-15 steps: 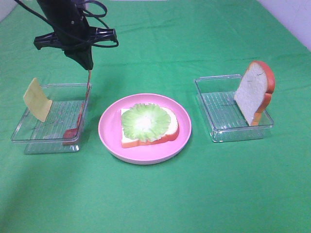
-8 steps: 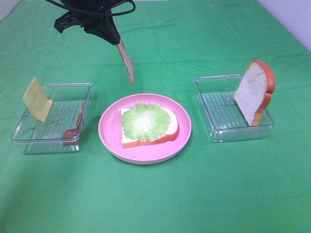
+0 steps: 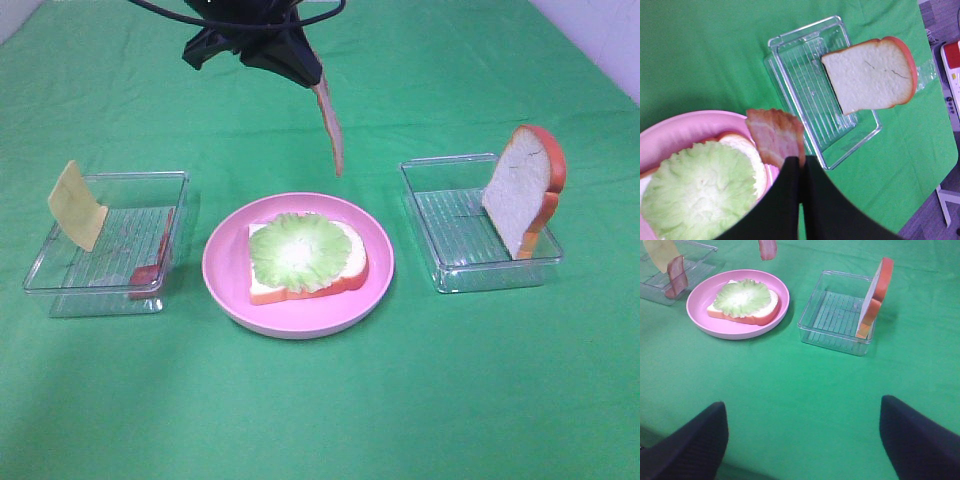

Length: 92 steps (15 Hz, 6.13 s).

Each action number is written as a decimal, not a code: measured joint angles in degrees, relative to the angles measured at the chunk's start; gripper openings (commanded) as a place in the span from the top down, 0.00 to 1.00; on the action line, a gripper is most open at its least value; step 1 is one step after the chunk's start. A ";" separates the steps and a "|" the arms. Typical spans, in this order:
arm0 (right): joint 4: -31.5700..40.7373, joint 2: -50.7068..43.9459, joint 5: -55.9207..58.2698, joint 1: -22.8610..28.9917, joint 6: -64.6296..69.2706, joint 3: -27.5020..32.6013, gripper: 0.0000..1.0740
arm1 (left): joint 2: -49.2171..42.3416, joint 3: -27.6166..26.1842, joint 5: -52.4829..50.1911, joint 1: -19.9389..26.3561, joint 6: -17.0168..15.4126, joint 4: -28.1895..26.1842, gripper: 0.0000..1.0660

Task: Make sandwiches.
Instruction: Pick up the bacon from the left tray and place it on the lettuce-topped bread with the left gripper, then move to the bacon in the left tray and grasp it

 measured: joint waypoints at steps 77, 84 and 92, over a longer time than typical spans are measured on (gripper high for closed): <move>0.00 0.00 0.00 0.00 0.00 0.00 0.29 | -7.85 22.46 11.17 -0.40 -27.90 37.93 0.32; 0.00 0.00 0.00 0.00 0.00 0.00 0.29 | -3.38 22.46 11.23 -0.40 -26.70 34.95 0.38; 0.00 0.00 0.00 0.00 0.00 0.00 0.29 | -3.38 22.46 10.26 -0.40 -26.30 36.04 0.71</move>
